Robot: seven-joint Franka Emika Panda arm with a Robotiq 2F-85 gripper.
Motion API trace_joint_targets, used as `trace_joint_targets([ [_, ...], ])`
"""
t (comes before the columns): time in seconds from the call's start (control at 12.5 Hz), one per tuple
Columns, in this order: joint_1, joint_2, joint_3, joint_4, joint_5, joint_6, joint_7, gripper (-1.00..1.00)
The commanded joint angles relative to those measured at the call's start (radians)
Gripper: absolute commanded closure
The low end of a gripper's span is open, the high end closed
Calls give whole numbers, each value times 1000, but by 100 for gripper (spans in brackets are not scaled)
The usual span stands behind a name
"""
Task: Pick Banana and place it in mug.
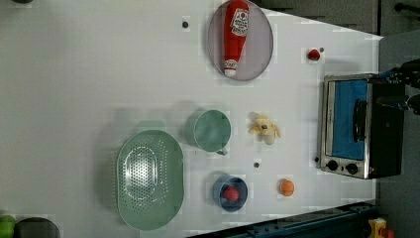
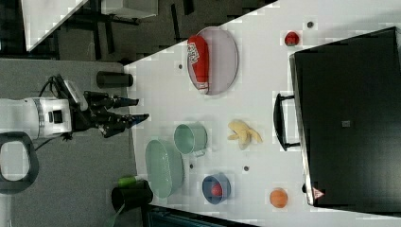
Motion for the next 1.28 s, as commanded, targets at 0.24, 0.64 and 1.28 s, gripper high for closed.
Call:
trace_joint_targets([
  [0.24, 10, -446, -61, -231, -5, -242, 22, -99],
  [0.64, 10, -391, -63, -362, -5, -69, -112, -100],
  [1.28, 10, -130, -64, -614, -5, 425, -454, -100],
])
